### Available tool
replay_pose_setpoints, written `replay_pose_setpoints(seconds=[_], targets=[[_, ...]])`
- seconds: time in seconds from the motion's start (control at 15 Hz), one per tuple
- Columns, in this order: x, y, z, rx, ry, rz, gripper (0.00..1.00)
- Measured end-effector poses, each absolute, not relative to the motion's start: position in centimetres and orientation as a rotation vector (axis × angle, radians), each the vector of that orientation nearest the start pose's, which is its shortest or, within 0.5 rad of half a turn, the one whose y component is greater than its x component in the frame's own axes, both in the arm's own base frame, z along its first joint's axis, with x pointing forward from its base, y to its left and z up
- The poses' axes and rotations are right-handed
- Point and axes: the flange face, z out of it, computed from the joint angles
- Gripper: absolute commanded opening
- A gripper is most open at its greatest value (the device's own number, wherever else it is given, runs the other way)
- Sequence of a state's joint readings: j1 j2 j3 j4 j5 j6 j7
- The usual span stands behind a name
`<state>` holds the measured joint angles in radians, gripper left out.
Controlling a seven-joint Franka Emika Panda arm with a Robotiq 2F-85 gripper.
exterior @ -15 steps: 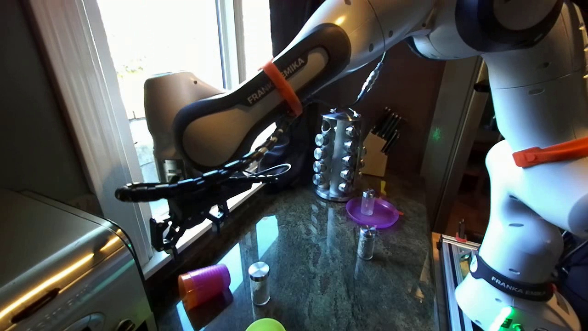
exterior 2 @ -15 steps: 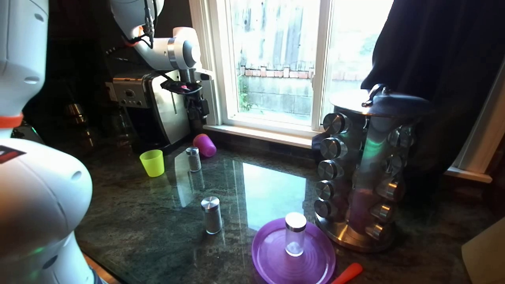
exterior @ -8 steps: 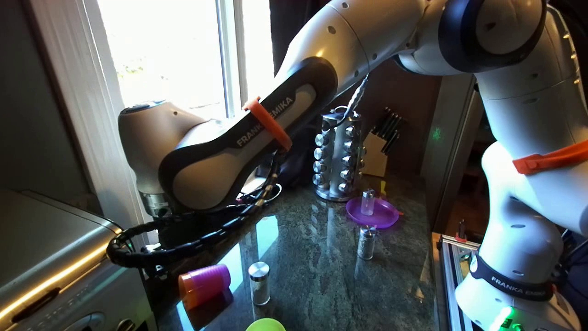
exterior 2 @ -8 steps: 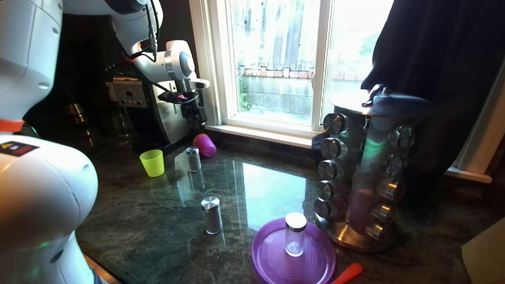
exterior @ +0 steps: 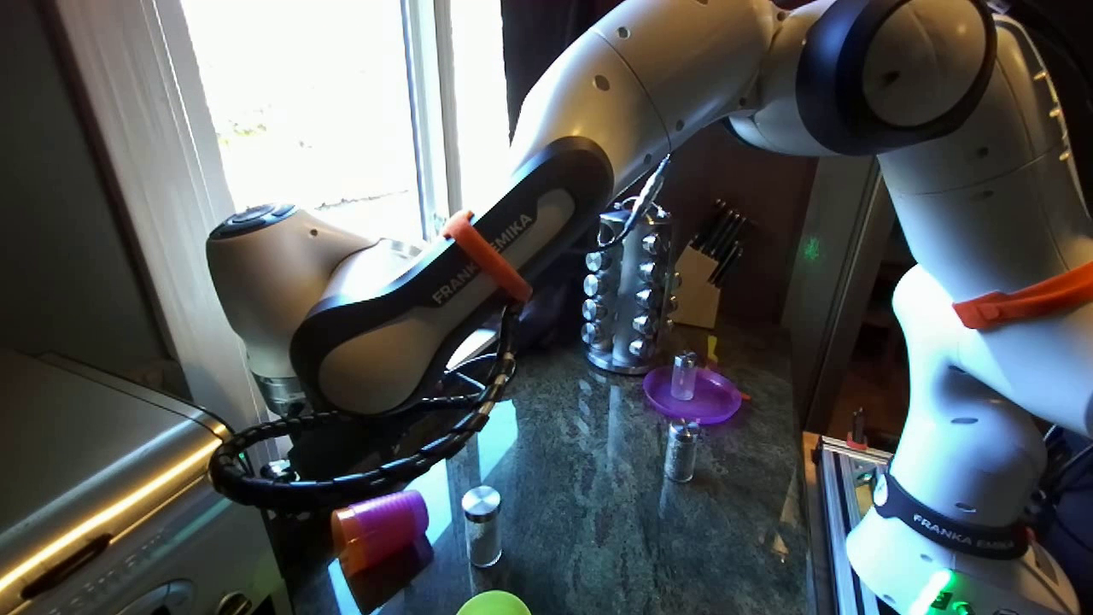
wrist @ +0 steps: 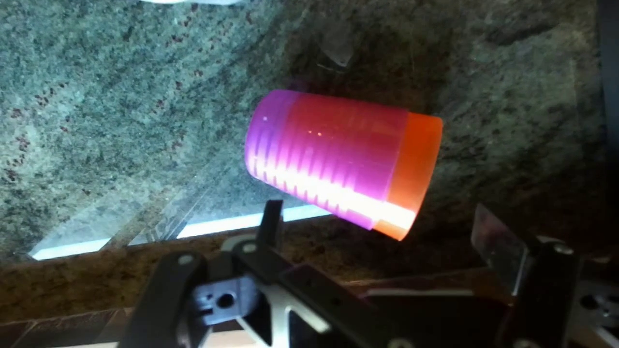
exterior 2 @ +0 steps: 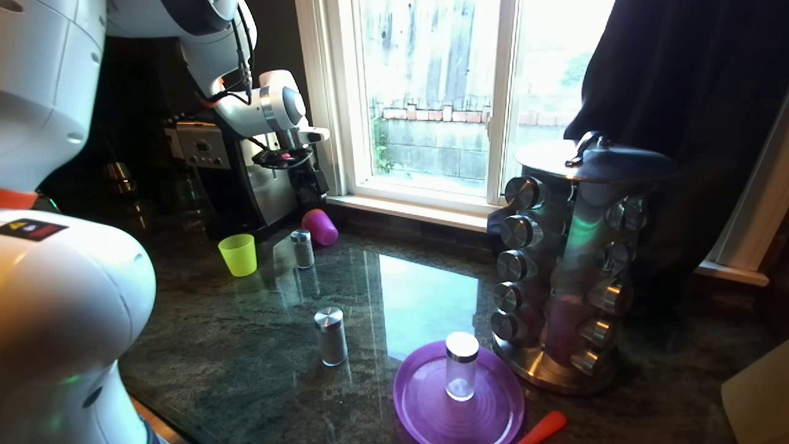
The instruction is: Put the purple cup upright
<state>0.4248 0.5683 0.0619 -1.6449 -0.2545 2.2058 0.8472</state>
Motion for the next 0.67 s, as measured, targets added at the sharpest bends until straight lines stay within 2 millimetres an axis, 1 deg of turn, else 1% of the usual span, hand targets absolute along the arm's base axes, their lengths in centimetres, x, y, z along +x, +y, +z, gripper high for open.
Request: replay_pose_setpoints(seconds=[0.27,0.47,0.67], targets=[[61.5,30.1,27.6,-3.261,0.373,-0.151,1.00],[61.9,30.0,28.0,-3.231,0.359,-0.126,1.00],[62.4,29.6,28.5,-3.215,0.303,-0.110,1.00]])
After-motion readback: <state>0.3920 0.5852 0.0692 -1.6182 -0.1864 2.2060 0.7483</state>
